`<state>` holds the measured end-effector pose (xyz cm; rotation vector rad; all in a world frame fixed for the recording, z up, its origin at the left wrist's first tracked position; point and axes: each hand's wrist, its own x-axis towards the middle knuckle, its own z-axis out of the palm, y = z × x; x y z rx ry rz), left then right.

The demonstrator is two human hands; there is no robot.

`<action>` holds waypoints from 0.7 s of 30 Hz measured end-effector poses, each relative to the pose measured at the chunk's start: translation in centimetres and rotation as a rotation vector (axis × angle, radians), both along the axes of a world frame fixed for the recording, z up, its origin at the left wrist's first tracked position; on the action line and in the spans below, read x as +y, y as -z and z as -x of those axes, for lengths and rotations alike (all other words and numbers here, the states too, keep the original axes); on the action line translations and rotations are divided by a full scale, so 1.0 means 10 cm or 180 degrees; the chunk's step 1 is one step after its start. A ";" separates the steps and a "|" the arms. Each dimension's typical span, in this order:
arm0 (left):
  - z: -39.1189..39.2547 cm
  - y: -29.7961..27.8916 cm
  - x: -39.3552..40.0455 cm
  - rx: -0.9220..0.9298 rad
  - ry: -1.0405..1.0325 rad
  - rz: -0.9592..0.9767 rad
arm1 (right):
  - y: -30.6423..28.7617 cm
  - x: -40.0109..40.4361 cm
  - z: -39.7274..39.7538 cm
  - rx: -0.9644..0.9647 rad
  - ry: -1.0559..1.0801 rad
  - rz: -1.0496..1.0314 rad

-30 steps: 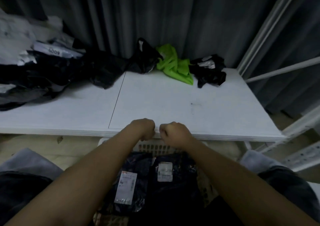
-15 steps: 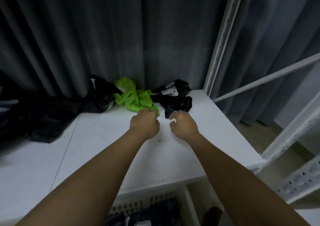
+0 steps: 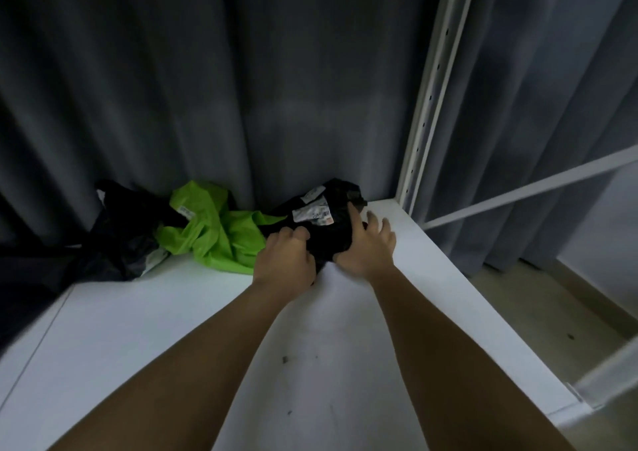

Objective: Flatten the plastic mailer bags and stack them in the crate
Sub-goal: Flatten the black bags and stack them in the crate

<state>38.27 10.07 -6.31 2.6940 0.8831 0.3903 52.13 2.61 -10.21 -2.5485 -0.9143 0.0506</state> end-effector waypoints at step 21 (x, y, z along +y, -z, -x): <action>0.60 -0.73 -0.76 -0.0314 -0.0060 0.0746 | -1.37 -0.95 0.66 -0.0831 -0.0113 -0.0151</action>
